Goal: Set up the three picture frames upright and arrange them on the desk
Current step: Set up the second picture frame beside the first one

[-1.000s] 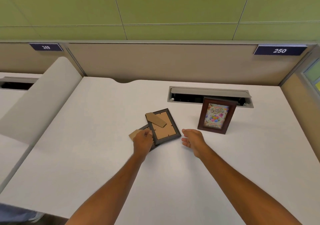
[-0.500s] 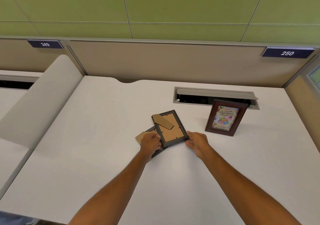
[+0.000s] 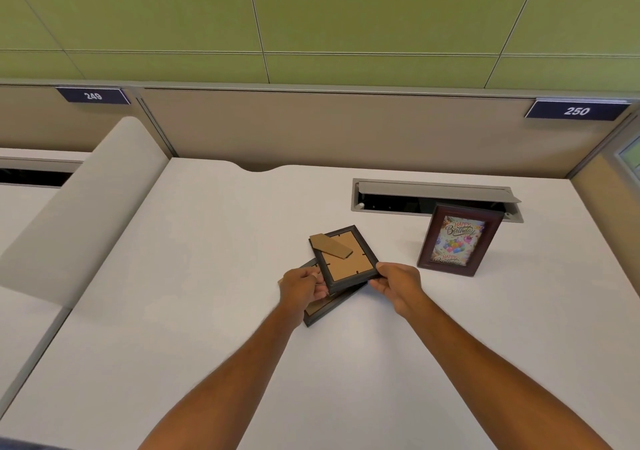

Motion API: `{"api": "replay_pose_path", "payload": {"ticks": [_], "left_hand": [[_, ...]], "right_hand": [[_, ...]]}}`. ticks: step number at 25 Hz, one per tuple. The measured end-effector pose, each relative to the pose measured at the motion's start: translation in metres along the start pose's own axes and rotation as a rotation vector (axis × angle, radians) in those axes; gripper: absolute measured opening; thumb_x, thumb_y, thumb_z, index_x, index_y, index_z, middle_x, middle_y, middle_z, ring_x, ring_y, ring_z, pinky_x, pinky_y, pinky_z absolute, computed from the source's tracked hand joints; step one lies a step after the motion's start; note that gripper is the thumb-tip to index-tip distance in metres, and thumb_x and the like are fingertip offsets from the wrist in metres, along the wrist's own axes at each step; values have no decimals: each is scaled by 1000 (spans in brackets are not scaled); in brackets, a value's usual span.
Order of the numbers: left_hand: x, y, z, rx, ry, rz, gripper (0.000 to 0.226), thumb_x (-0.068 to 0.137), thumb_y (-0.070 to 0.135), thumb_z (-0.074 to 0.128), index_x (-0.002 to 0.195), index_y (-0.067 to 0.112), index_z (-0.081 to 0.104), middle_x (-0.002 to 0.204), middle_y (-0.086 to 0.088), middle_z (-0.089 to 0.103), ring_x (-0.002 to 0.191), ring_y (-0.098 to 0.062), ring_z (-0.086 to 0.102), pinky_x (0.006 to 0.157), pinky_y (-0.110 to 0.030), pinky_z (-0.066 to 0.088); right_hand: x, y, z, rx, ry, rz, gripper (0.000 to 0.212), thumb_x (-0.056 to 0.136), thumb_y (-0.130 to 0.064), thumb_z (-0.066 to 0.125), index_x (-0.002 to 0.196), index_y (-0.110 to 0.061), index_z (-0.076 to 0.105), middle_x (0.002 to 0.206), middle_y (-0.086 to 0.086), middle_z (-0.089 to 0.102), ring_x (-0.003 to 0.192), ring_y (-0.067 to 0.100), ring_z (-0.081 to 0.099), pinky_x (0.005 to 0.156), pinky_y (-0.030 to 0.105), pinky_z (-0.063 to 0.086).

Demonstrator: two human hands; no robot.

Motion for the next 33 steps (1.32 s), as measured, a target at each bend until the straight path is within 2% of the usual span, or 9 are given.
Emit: {"api": "replay_pose_path", "payload": {"ticks": [2, 5, 9, 14, 19, 24, 28, 30, 33], "left_hand": [[3, 1, -7, -23, 13, 9, 18, 107, 0, 57, 111, 5, 74, 95, -15, 76, 77, -21, 73, 59, -21, 64], [9, 1, -17, 11, 16, 84, 29, 105, -2, 59, 128, 6, 74, 106, -18, 80, 82, -21, 79, 70, -28, 68], [7, 13, -33, 180, 56, 396, 50, 96, 5, 77, 143, 20, 70, 117, -5, 76, 100, -19, 77, 86, -36, 68], [-1, 37, -42, 350, 126, 697, 46, 86, -10, 79, 124, 17, 82, 134, -5, 75, 124, -18, 68, 94, -8, 54], [-24, 55, -44, 323, 178, 882, 40, 90, -15, 70, 114, 14, 85, 112, 8, 81, 104, -1, 76, 93, -20, 61], [-34, 63, -41, 275, 217, 908, 32, 92, -13, 70, 117, 3, 83, 108, 5, 80, 99, 13, 72, 88, -11, 59], [-38, 67, -40, 200, 184, 800, 25, 96, -1, 74, 120, 3, 81, 107, 3, 79, 97, -7, 75, 83, -9, 60], [-40, 69, -39, 182, 143, 762, 26, 98, 2, 72, 123, 6, 81, 107, 6, 79, 97, -8, 75, 81, -5, 56], [-41, 71, -38, 119, 44, 667, 28, 103, 6, 67, 127, 12, 80, 105, 9, 82, 98, -1, 77, 83, -18, 64]], "right_hand": [[-6, -4, 3, 7, -14, -7, 20, 96, 2, 76, 115, 6, 72, 116, 27, 75, 93, 34, 78, 91, 47, 66], [-18, -13, 9, 36, -37, -9, 20, 96, 3, 77, 114, 7, 71, 115, 28, 76, 90, 33, 78, 89, 46, 67], [-36, -29, 16, 95, -104, -4, 27, 96, 2, 77, 119, 10, 67, 112, 28, 79, 94, 36, 82, 77, 41, 70], [-70, -59, 19, 76, -175, -32, 25, 97, -2, 77, 118, 6, 67, 108, 26, 81, 85, 31, 83, 83, 42, 69], [-103, -82, 17, 95, -203, -109, 24, 98, -11, 78, 113, 6, 70, 104, 27, 79, 87, 35, 82, 75, 38, 70], [-119, -95, 18, -99, -111, -287, 36, 103, -37, 72, 112, -3, 70, 95, 18, 79, 84, 31, 81, 70, 33, 68], [-123, -104, 17, -142, -90, -394, 49, 99, -52, 72, 109, -4, 71, 89, 12, 72, 77, 21, 72, 71, 33, 65], [-124, -108, 18, -135, -102, -418, 49, 99, -54, 70, 104, -6, 71, 91, 11, 72, 80, 21, 71, 77, 36, 64], [-126, -111, 16, -198, -88, -482, 54, 101, -59, 63, 106, -7, 74, 95, 10, 76, 84, 19, 69, 78, 36, 61]]}}
Point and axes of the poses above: each hand's wrist, its own x-axis towards the middle knuckle, its own z-axis out of the palm, y = z × x, the point moved 3 cm from there along x, towards the middle knuckle
